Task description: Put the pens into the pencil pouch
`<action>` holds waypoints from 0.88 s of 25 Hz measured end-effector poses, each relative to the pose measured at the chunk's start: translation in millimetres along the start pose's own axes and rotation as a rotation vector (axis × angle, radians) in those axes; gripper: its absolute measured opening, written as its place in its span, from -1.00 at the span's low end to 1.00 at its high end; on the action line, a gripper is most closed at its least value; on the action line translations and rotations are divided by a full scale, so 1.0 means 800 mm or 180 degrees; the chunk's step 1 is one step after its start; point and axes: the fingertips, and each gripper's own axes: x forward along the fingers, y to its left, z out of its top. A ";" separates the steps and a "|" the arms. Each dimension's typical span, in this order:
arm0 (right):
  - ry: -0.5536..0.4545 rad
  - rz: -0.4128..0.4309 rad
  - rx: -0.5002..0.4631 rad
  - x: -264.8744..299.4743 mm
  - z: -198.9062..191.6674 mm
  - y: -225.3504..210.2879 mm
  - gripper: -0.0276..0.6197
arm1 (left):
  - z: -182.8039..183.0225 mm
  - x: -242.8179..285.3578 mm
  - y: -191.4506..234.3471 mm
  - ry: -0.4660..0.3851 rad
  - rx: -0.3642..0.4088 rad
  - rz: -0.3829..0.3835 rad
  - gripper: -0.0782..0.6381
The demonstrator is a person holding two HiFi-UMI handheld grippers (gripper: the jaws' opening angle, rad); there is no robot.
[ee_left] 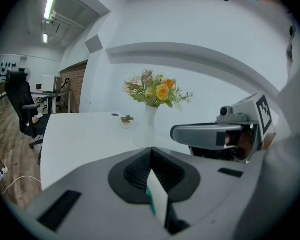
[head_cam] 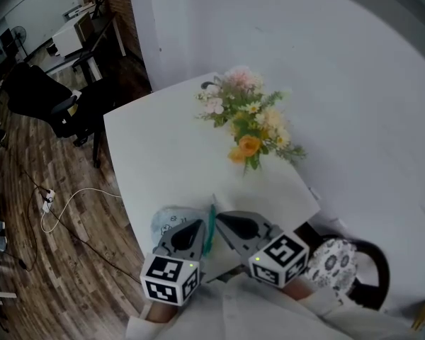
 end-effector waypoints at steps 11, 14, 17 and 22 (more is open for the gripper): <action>0.0195 0.0073 -0.0064 0.001 -0.018 0.009 -0.88 | -0.013 -0.001 -0.009 0.0106 -0.0043 -0.0206 -0.76; 0.0232 0.0079 -0.0081 0.001 -0.022 0.011 -0.89 | -0.013 -0.002 -0.011 0.0109 -0.0024 -0.0215 -0.76; 0.0233 0.0064 -0.0089 0.000 -0.022 0.011 -0.89 | -0.013 -0.003 -0.011 0.0098 -0.0028 -0.0205 -0.76; 0.0270 0.0075 -0.0075 -0.001 -0.027 0.012 -0.89 | -0.017 -0.005 -0.011 0.0101 -0.0068 -0.0202 -0.76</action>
